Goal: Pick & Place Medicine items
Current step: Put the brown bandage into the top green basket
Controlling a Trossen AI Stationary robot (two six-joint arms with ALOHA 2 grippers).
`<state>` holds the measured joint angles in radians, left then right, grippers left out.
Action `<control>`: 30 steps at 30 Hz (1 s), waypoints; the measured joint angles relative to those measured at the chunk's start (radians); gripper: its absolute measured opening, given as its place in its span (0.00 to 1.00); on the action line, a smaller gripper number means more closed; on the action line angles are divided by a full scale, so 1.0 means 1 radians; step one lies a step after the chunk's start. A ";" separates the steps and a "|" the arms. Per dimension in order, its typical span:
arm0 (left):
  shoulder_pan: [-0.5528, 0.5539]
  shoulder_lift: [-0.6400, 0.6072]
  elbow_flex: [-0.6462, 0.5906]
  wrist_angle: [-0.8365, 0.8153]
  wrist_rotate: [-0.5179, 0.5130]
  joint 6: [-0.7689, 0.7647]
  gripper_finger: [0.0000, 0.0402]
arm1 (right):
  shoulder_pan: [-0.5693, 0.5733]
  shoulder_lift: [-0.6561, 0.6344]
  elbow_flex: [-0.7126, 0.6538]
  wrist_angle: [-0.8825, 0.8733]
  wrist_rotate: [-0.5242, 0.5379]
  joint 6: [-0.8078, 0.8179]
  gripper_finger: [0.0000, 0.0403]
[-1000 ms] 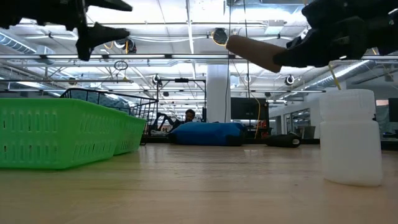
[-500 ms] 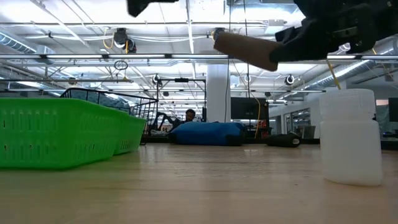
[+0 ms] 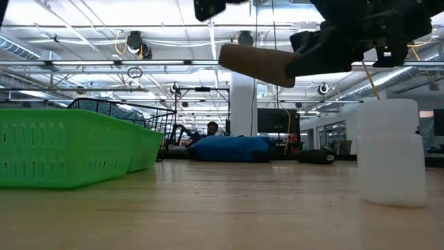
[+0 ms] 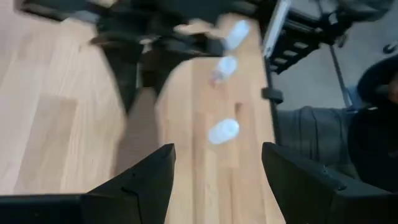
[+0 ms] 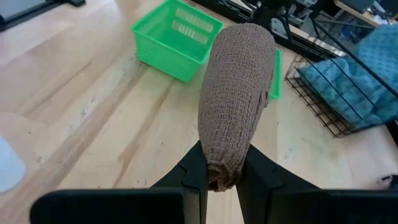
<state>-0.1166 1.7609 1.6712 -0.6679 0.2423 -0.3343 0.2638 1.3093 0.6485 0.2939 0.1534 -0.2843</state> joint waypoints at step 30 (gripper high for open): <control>0.086 0.207 0.076 -0.081 0.068 0.042 0.62 | 0.000 0.002 0.011 -0.006 0.004 -0.016 0.11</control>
<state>-0.0311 1.9678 1.7470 -0.7491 0.3103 -0.2918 0.2638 1.3117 0.6590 0.2878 0.1570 -0.3004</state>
